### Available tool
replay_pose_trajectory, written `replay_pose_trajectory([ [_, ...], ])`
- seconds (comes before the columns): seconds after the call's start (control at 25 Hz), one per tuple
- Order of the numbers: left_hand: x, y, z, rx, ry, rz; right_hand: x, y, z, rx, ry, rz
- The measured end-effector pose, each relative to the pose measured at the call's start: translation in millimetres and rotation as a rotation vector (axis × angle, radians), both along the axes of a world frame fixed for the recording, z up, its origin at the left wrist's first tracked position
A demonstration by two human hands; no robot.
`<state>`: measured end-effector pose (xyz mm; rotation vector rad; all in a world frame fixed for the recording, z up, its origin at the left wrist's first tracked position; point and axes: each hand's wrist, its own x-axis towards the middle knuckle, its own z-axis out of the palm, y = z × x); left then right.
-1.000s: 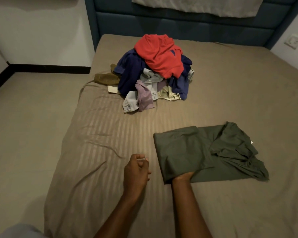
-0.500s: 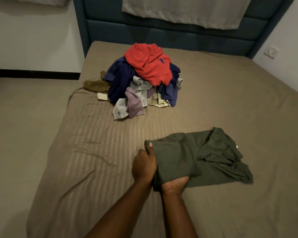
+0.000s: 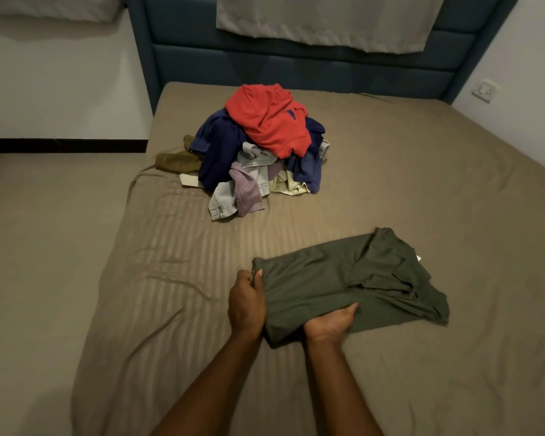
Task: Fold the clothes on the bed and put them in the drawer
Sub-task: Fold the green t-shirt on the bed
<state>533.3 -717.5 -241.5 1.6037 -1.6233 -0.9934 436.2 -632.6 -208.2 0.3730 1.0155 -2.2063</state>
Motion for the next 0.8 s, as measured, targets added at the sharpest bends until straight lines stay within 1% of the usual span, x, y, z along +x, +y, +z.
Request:
replay_pose_trajectory([
  [0.04,15,-3,-3,-0.013,0.006,0.002,-3,-1,-10,-0.19,-0.152,0.001],
  [0.12,50,-9,-11,-0.051,0.009,-0.006,9,2,-6,-0.331,-0.186,0.043],
  [0.24,103,-18,-11,-0.107,-0.004,0.019,42,4,-13,-0.414,-0.231,0.18],
  [0.28,119,-20,-6,-0.125,-0.005,0.038,53,6,-14,-0.475,-0.245,0.227],
  [0.36,151,-27,2,-0.141,0.03,0.068,70,10,-12,-0.506,-0.219,0.332],
  [0.44,178,-30,1,-0.146,0.052,0.043,86,13,-15,-0.447,-0.135,0.417],
  [0.48,186,-30,0,-0.144,0.011,0.012,93,14,-19,-0.373,-0.071,0.453],
  [0.6,184,-18,-3,-0.103,-0.312,-0.067,96,16,-28,-0.165,0.084,0.498],
  [0.68,173,-7,-4,-0.175,-0.459,-0.048,82,8,-27,-0.107,0.198,0.527],
  [0.72,170,-3,-4,-0.221,-0.483,-0.048,70,2,-27,-0.093,0.237,0.543],
  [0.8,172,-1,-2,-0.251,-0.454,-0.021,50,-5,-25,-0.025,0.363,0.61],
])
